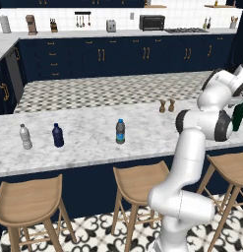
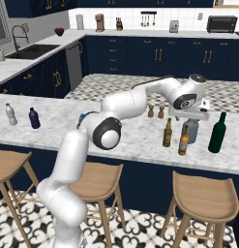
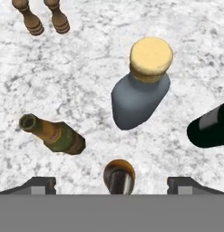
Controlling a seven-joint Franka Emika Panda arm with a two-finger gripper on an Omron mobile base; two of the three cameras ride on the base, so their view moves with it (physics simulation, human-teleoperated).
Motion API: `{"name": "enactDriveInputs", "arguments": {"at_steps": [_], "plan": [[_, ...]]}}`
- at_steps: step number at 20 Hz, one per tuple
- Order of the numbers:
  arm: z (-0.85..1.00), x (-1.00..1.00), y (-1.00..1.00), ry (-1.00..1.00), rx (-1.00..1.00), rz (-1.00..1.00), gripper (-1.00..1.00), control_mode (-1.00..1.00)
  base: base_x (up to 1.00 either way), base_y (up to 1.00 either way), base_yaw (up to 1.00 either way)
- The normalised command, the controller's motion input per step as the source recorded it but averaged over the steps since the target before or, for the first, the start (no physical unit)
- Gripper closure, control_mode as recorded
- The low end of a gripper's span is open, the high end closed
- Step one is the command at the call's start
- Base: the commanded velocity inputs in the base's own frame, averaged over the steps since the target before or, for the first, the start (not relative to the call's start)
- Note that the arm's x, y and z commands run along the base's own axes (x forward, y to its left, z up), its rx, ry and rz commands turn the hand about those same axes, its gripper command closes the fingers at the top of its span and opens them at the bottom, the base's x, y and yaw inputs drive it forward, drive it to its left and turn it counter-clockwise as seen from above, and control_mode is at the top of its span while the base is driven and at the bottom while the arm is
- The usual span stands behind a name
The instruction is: Move the plastic bottles in the middle to the plastics group, and the glass bottles in the middle to the glass group.
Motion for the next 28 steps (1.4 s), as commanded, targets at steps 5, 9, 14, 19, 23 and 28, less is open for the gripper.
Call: {"name": "enactDriveInputs", "arguments": {"at_steps": [5, 9, 14, 19, 23, 28], "plan": [[0.52, -0.35, 0.41, -0.1, -0.09, 0.0, -1.0, -1.0, 0.0, 0.0, 0.0], [0.21, -0.58, 0.71, -0.04, -0.18, 0.0, -1.0, -1.0, 0.0, 0.0, 0.0], [0.0, -0.53, 0.94, 0.0, -0.12, 0.0, -1.0, -1.0, 0.0, 0.0, 0.0], [0.0, -0.39, 0.97, 0.03, -0.07, 0.0, -1.0, -1.0, 0.0, 0.0, 0.0], [0.0, -0.28, 0.93, 0.15, -0.04, 0.0, -1.0, -1.0, 0.0, 0.0, 0.0], [0.0, -0.17, 0.94, 0.17, 0.0, 0.0, -1.0, -1.0, 0.0, 0.0, 0.0]]}}
